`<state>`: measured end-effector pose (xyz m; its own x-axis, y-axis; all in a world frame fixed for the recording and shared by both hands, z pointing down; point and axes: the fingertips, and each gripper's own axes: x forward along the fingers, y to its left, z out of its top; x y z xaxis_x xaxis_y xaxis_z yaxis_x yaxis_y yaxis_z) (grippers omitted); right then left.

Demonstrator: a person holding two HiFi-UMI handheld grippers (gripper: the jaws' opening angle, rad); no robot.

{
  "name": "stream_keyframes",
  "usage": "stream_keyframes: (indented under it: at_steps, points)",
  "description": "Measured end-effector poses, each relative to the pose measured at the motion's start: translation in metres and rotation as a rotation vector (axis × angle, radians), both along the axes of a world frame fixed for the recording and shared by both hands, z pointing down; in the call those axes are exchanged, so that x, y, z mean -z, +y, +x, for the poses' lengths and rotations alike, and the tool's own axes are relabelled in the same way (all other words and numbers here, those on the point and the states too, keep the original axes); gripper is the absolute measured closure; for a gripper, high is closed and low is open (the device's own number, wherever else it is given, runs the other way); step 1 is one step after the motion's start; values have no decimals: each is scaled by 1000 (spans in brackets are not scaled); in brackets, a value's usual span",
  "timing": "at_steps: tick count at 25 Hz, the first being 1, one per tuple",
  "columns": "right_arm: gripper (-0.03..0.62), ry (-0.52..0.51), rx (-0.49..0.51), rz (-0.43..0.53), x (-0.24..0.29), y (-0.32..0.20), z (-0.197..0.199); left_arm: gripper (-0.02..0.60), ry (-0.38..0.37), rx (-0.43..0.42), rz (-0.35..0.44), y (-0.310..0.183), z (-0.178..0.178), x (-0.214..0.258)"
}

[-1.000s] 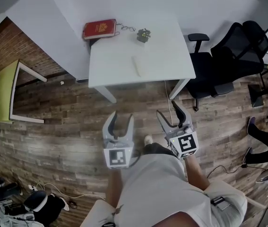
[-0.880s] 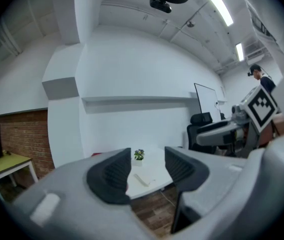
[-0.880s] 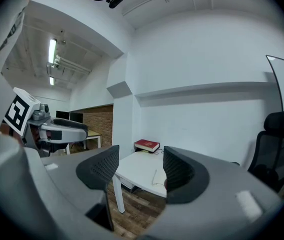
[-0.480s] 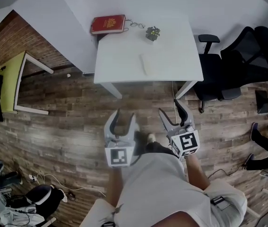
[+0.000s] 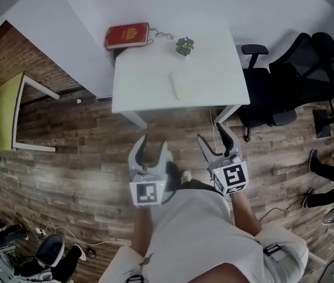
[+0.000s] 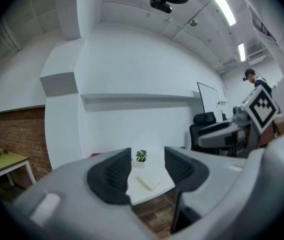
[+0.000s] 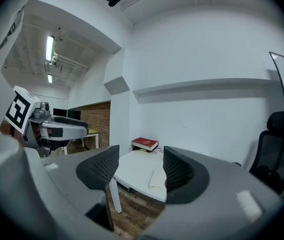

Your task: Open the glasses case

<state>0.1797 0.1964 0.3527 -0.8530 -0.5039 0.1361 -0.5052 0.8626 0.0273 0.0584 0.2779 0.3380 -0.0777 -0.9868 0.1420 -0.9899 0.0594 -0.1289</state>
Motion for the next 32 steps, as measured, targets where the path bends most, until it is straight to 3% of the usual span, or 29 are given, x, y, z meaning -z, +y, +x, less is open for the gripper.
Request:
stream_keyframes:
  at_steps: [17, 32]
  points:
    - [329, 41, -103, -8, 1, -78, -62, 376, 25, -112, -4, -92, -70, 3]
    - [329, 66, -221, -6, 1, -113, -109, 379, 59, -249, 6, -149, -114, -2]
